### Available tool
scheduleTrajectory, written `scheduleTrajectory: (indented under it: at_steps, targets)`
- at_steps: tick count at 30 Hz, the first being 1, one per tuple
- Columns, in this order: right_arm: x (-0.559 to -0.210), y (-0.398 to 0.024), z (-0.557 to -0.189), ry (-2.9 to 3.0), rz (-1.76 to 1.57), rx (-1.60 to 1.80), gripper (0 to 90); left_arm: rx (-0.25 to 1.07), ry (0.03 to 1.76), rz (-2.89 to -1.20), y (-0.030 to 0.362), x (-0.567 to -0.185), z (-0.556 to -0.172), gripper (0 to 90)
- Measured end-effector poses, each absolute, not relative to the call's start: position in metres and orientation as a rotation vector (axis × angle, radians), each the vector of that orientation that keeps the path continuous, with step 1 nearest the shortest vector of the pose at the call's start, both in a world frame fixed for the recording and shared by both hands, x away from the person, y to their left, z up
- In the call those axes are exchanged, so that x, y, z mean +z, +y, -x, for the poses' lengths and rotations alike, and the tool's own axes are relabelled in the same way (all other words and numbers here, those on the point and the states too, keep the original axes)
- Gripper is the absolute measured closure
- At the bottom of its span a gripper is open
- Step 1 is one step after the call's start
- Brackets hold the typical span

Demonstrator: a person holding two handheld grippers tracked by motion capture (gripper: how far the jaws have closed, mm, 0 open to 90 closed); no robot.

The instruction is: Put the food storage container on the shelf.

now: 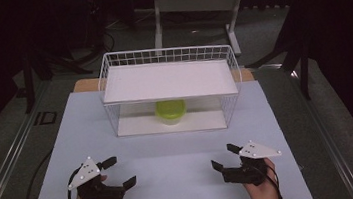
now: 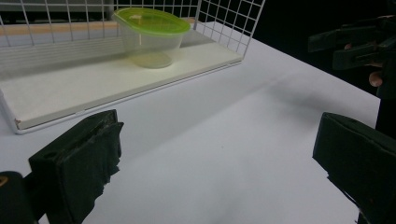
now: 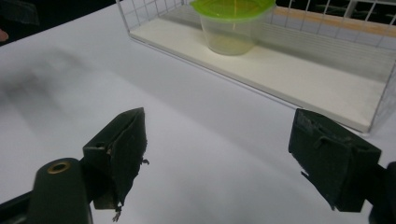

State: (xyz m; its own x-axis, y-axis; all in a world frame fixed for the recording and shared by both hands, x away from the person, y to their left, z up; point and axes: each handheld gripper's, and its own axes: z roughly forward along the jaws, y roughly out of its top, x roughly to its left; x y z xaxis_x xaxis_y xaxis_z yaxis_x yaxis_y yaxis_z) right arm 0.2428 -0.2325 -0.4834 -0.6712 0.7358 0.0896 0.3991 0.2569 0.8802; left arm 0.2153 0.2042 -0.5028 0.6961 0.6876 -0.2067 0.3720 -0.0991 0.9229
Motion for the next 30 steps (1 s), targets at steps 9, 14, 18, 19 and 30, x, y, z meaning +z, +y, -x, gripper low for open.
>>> scheduleTrajectory:
  at_steps: [9, 14, 18, 19, 30]
  targets:
    - [-0.491, -0.237, -0.245, 2.193, -1.055, 1.383, 19.1, 0.363, 0.856, -1.727, 0.209, -0.508, -0.216, 1.9]
    - [-0.496, -0.237, -0.247, 2.203, -1.049, 1.379, 19.4, 0.372, 0.849, -1.72, 0.21, -0.51, -0.215, 1.9]
    - [-0.501, -0.235, -0.249, 2.232, -1.028, 1.366, 19.4, 0.369, 0.85, -1.732, 0.208, -0.511, -0.214, 1.9]
    - [-0.501, -0.235, -0.25, 2.231, -1.025, 1.365, 19.4, 0.367, 0.848, -1.737, 0.207, -0.512, -0.214, 1.9]
    - [-0.504, -0.232, -0.253, 2.241, -1.038, 1.395, 19.4, 0.356, 0.855, -1.739, 0.205, -0.514, -0.216, 1.9]
